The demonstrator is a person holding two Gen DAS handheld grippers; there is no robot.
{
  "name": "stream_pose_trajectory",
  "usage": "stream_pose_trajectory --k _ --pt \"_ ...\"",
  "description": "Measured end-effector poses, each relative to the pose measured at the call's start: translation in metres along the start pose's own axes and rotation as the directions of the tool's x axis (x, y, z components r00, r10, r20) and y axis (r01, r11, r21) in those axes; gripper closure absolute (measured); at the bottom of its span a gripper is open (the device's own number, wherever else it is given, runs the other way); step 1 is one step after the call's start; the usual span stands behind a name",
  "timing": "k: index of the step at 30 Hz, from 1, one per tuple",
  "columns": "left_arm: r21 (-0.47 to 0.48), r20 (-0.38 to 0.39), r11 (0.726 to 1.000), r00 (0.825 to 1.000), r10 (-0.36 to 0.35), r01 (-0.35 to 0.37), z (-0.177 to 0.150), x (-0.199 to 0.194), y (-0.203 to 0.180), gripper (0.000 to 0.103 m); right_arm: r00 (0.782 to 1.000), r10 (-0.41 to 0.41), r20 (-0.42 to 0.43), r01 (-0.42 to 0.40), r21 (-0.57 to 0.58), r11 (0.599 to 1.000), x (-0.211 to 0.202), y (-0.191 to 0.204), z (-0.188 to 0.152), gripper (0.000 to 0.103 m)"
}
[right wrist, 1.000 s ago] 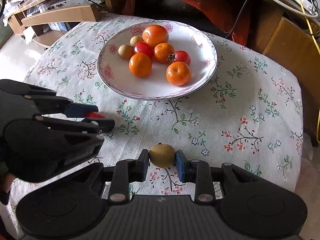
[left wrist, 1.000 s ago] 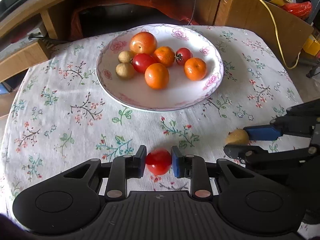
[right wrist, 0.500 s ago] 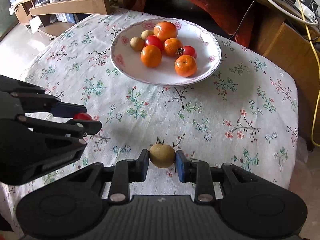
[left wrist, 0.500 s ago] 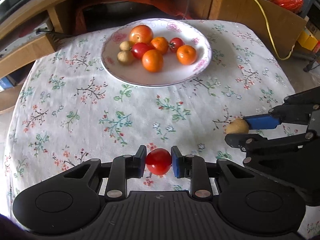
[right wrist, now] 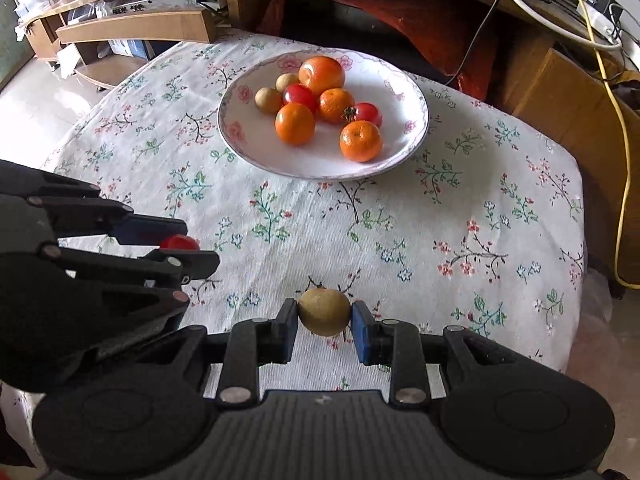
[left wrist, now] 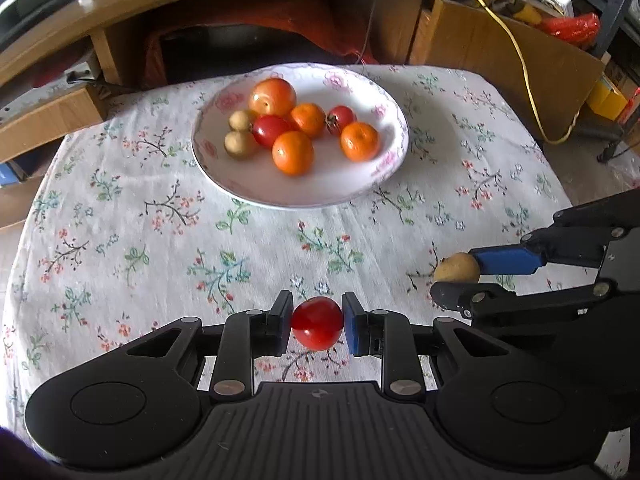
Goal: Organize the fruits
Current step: 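Carry the red tomato and tan fruit over the white bowl with both grippers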
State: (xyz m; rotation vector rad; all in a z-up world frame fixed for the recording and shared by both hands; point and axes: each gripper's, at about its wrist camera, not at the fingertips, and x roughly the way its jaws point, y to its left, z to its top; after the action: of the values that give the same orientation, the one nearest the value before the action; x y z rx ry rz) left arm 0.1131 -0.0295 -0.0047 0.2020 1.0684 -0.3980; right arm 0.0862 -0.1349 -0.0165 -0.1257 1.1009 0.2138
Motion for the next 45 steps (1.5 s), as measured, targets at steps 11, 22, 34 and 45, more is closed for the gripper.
stream_pose_trajectory --k 11,22,34,45 --pt "-0.016 0.028 1.000 1.000 -0.010 0.010 0.009 -0.004 0.002 0.069 1.000 0.002 0.017 -0.003 0.008 1.000 -0.001 -0.003 0.013 0.073" --pt "-0.021 0.038 0.999 0.999 -0.030 0.030 0.014 -0.006 0.004 0.070 0.999 -0.005 0.041 0.004 0.019 1.000 -0.004 -0.008 0.020 0.073" --pt "0.036 -0.076 0.999 0.997 -0.007 0.010 -0.004 0.026 -0.005 0.063 1.000 -0.017 0.016 0.016 0.032 0.999 0.001 -0.016 0.017 0.073" --pt "0.025 -0.099 1.000 0.995 -0.015 0.018 -0.003 0.033 -0.002 0.063 1.000 -0.019 -0.007 0.020 0.017 1.000 0.006 -0.016 0.017 0.073"
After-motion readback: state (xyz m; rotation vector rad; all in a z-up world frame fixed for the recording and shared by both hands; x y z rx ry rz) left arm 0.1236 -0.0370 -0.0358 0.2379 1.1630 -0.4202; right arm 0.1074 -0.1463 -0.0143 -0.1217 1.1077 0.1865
